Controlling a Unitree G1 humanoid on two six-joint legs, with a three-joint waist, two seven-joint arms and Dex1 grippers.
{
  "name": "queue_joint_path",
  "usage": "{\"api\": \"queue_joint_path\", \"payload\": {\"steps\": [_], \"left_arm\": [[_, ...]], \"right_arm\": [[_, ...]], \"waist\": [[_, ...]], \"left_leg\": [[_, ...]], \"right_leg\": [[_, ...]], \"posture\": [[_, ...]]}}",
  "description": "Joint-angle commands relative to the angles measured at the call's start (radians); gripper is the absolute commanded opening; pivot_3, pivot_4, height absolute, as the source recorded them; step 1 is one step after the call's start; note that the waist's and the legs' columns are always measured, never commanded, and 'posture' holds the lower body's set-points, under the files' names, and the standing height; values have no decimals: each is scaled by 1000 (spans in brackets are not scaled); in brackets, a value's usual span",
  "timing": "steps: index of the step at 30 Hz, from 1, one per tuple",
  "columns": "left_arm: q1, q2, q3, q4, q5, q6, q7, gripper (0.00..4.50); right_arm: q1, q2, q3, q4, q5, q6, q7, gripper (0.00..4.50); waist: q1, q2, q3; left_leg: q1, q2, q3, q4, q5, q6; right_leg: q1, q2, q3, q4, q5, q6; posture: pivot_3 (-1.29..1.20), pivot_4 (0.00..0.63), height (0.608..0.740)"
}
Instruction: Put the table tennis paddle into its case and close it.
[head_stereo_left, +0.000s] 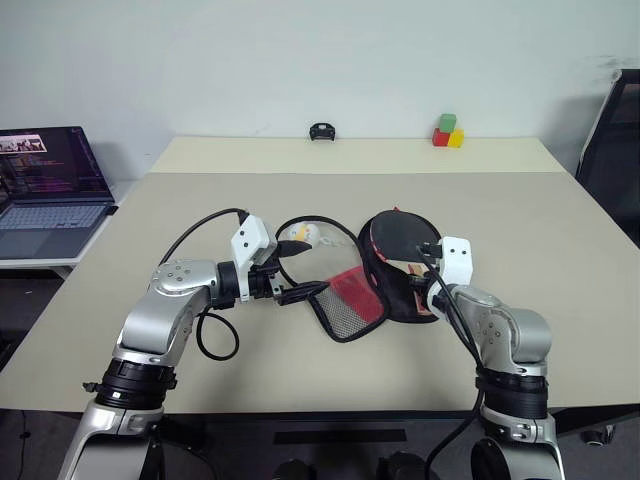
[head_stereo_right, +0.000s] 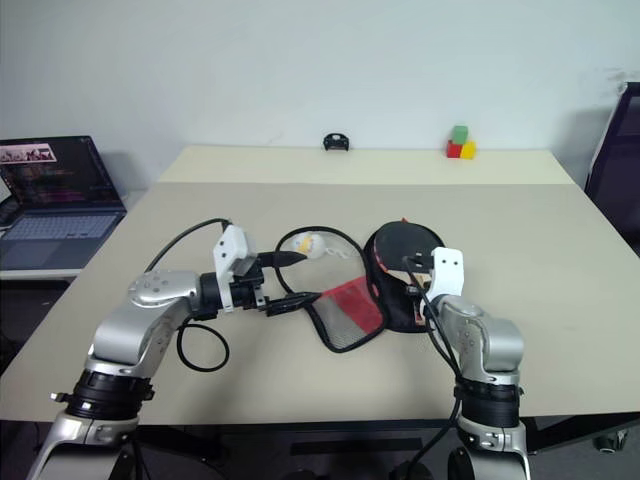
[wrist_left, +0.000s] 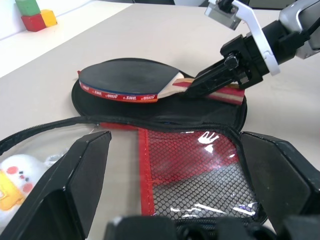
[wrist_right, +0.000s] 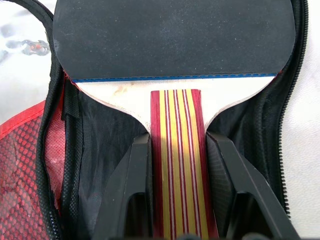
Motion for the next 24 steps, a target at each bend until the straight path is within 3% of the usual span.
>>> {"api": "queue_joint_path", "payload": {"steps": [1,21,22,24], "left_arm": [[-2,16,31,-44,-15,-5,8,4500],[3,16,28,-44,-13,-10,13,4500],[7,15,26,-43,-10,-15,15,4500],[10,14,25,-41,-6,-20,19,4500]], "right_arm": [[-11,5,9,-24,-1,-31,4,1078],[-12,25,25,-45,11,-24,7,1078],[-14,41,37,-63,21,-16,11,1820],[-15,57,54,-86,32,-6,21,2386]], "waist": [[0,0,0],[0,0,0],[0,0,0],[-3,0,0]], "left_leg": [[0,0,0,0,0,0],[0,0,0,0,0,0],[0,0,0,0,0,0],[0,0,0,0,0,0]], "right_leg": [[0,0,0,0,0,0],[0,0,0,0,0,0],[0,0,0,0,0,0],[0,0,0,0,0,0]], "posture": [[0,150,740],[0,150,740],[0,150,740],[0,150,740]]}}
